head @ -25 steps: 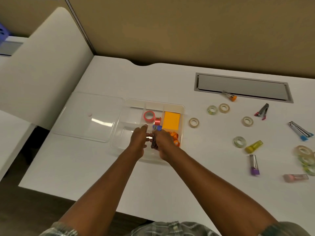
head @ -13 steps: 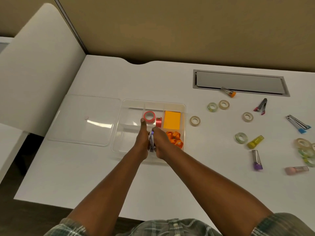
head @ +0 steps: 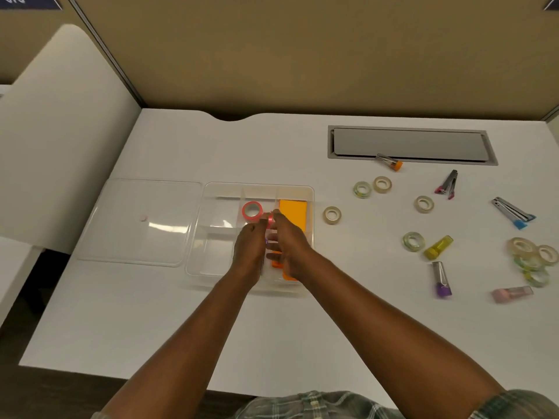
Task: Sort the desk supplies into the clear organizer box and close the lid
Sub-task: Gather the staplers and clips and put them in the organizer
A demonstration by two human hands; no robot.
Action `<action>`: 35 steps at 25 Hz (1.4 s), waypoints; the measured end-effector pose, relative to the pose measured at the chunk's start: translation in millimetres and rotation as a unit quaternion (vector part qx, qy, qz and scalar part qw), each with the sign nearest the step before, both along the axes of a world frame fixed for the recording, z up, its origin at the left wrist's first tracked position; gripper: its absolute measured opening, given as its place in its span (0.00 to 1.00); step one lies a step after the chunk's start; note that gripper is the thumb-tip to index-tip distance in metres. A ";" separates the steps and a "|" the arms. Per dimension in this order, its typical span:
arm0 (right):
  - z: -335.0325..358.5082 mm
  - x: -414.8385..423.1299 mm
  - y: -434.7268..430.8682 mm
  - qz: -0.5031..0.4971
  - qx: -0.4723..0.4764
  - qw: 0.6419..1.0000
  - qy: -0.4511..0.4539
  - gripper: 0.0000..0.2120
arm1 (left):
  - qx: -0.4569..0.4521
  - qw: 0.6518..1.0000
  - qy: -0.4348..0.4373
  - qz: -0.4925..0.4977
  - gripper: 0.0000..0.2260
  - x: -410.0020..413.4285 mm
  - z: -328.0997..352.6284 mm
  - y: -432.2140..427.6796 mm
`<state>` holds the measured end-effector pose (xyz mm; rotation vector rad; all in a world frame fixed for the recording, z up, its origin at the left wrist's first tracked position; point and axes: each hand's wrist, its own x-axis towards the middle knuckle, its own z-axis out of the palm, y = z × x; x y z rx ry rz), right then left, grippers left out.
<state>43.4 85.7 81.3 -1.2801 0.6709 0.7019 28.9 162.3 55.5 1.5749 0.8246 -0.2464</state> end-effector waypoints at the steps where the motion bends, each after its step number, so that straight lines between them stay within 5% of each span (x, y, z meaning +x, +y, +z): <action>1: 0.2 1.9 -11.5 0.006 -0.012 1.000 -0.022 0.21 | 0.018 0.999 -0.026 -0.023 0.13 0.4 0.9 -7.3; 9: -12.3 13.4 -154.5 -0.030 -0.156 0.974 -0.163 0.08 | 0.003 0.988 -0.085 -0.127 0.08 13.9 8.1 -115.7; 15: -38.2 29.1 -312.2 -0.022 -0.433 0.866 -0.250 0.10 | -0.003 0.973 -0.056 -0.225 0.09 32.8 -1.3 -215.8; 22: -80.8 69.6 -490.8 0.125 -0.640 0.733 -0.194 0.25 | 0.015 0.960 -0.049 -0.276 0.07 39.5 -9.8 -290.2; 25: -93.5 86.1 -522.1 0.162 -0.648 0.730 -0.145 0.28 | 0.022 0.959 -0.040 -0.278 0.06 37.2 -14.8 -305.8; 30: -100.8 101.9 -540.3 0.197 -0.686 0.688 -0.131 0.18 | 0.030 0.959 -0.032 -0.280 0.06 35.0 -16.4 -322.5; 32: -98.6 107.2 -540.4 0.181 -0.669 0.706 -0.150 0.15 | 0.036 0.958 -0.035 -0.282 0.06 36.0 -15.4 -329.3; 35: -80.7 112.7 -525.5 0.118 -0.531 0.819 -0.182 0.15 | 0.124 0.938 -0.075 -0.316 0.09 36.8 -13.5 -339.7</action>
